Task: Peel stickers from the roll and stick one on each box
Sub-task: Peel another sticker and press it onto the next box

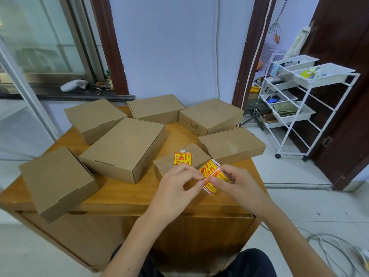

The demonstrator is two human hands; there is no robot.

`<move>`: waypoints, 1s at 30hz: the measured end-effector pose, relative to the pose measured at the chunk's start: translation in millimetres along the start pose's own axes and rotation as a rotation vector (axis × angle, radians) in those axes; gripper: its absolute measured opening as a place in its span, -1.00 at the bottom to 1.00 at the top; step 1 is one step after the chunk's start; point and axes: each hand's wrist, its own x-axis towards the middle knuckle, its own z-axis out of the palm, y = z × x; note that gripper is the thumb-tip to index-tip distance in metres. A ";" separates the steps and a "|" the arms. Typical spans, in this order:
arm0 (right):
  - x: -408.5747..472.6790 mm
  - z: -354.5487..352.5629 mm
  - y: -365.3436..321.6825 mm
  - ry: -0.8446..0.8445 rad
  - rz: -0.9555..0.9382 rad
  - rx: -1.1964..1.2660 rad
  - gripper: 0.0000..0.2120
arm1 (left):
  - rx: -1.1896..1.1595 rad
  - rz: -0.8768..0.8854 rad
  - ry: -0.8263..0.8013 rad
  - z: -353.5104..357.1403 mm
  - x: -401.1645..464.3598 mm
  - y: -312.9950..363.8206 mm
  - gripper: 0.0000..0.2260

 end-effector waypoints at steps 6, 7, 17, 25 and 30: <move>0.3 0.2 -2.1 -0.003 0.013 0.020 -0.82 | -0.053 -0.007 0.030 -1.1 1.1 1.3 -0.83; 0.6 0.3 -2.6 0.000 0.019 0.024 -0.83 | -0.076 -0.025 0.037 -1.4 1.4 1.8 -0.82; 9.5 11.7 -15.4 -0.014 0.052 0.047 -0.87 | -0.291 -0.226 0.157 -20.9 3.1 -6.9 -0.93; 22.9 29.0 -29.6 -0.020 0.006 0.055 -0.89 | -0.369 -0.345 0.289 -47.6 -1.8 -23.9 -0.95; 31.2 45.6 -41.4 -0.037 -0.021 0.063 -0.87 | -0.386 -0.394 0.369 -68.8 -4.1 -38.9 -0.94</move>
